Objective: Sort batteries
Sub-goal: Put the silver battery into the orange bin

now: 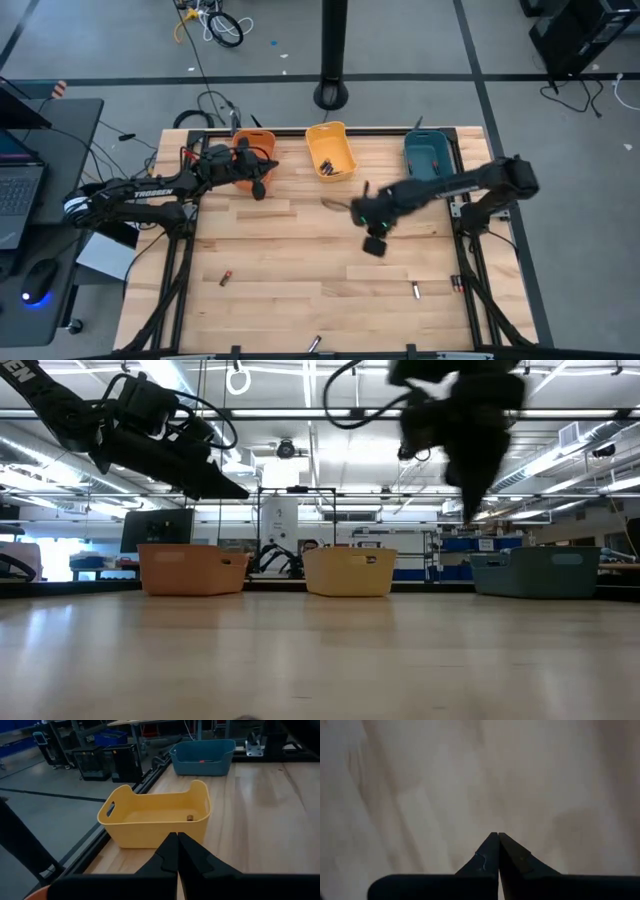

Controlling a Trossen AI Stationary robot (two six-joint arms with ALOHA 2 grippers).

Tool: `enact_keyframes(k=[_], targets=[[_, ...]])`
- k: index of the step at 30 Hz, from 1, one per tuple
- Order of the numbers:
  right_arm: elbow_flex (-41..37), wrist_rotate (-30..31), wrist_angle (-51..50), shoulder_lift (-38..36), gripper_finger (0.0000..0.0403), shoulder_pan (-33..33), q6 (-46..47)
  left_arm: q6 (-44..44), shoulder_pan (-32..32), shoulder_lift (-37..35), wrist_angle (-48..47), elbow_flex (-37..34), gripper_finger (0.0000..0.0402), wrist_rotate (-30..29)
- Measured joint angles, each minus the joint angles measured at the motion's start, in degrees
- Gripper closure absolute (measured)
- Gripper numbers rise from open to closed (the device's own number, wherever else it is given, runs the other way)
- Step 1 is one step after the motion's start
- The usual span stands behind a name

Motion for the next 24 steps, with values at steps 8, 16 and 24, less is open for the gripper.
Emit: enact_keyframes(k=[8,16,24], targets=[[-9.86,1.91,-0.39,-6.58,0.0359,17.42,14.15,-1.28,-1.17,0.0,-0.15,0.0,0.0393,0.1],[-11.59,0.06,-0.5,-5.33,0.0254,27.11,41.68,-4.75,-1.62,0.0,-0.2,0.0,0.0393,-0.19],[-14.7,-5.16,4.18,-4.51,0.0186,29.39,63.4,-5.63,-3.43,0.0,-0.71,0.0,0.0393,-0.41]])
